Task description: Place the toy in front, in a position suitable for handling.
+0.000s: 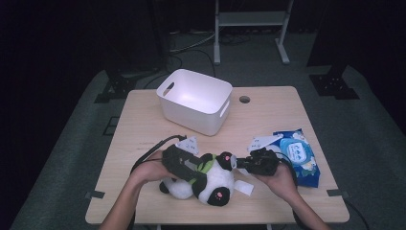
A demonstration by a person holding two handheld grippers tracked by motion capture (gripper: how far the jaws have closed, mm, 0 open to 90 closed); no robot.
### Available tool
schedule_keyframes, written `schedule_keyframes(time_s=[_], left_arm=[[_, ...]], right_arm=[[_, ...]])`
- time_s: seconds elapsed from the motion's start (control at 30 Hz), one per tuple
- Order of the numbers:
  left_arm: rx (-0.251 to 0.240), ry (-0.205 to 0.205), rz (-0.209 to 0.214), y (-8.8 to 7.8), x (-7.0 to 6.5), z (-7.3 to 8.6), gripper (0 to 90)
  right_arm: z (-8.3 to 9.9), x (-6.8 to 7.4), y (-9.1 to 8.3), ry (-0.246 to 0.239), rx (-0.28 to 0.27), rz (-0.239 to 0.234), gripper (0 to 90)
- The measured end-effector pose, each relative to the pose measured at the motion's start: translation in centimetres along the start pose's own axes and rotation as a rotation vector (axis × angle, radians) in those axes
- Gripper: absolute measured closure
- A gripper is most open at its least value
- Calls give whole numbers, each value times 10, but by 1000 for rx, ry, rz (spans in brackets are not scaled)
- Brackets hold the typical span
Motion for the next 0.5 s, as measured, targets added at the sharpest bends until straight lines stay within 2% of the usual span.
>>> schedule_keyframes(time_s=[0.17, 0.3, 0.33, 0.5], left_arm=[[14, -2, -19, 2, 1, 2, 462], [17, 1, -31, 3, 1, 1, 463], [17, 1, -33, 3, 1, 1, 464], [12, 0, -46, 3, 3, 2, 464]], right_arm=[[3, 3, 0, 12, 6, -24, 849], [14, 12, 1, 4, 29, -57, 849], [20, 19, 2, -9, 45, -78, 849], [27, 29, 1, -19, 54, -101, 848]])
Point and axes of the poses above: each handheld gripper's, and its own axes: y roughly forward along the jaws, z roughly out of its underside, x roughly to its left, the point moved 9 cm from there along y, roughly forward along the jaws, and after that the axes turned 9 degrees about z, right-handed, at the moved point
